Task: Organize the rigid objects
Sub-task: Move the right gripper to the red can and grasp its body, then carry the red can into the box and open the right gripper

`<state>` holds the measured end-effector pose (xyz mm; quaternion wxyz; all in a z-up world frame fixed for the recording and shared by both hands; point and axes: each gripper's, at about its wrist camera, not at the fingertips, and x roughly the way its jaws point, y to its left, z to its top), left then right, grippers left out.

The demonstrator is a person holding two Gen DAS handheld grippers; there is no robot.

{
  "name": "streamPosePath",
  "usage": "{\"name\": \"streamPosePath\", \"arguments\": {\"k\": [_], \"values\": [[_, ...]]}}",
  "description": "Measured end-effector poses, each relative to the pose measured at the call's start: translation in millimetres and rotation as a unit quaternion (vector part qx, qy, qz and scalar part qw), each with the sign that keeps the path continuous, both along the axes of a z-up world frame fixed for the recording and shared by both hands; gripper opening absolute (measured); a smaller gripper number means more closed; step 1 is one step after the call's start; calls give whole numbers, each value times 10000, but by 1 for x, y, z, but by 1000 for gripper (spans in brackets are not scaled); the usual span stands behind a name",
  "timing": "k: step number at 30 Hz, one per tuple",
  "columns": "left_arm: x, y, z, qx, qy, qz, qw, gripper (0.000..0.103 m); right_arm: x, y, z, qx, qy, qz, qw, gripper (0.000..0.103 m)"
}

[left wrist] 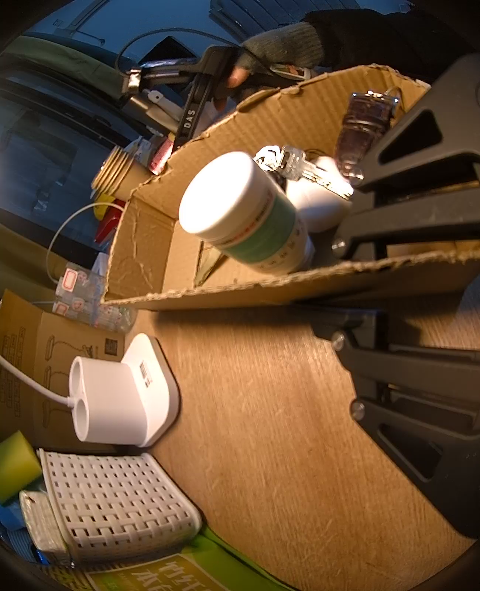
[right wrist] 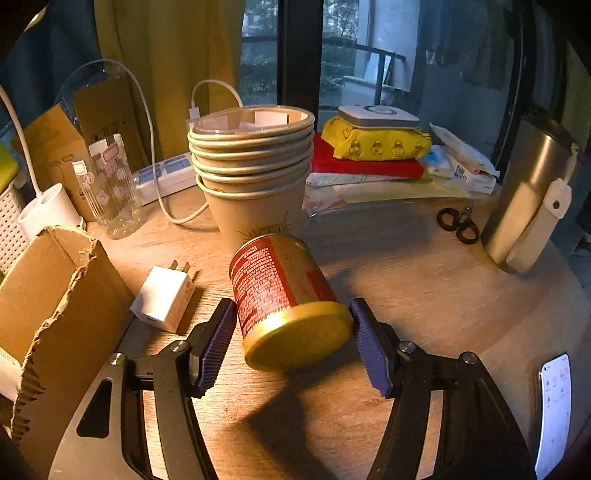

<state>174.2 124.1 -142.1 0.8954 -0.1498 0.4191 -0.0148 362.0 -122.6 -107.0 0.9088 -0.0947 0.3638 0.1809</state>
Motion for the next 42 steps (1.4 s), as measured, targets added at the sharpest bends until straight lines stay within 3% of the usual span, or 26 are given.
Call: {"name": "streamPosePath", "arguments": {"k": [13,29,42], "values": [[0,0,0,-2,0,-1,10000,11,-37,3,35,312,-490,96,9983,63],[0,0,0,-3,0,-2,10000,11,-96,57,87,527,-1138,927,9878,63],[0,0,0,-5,1,-1,10000,11,-108,115,72,248,-1019,1549,9824,63]]}}
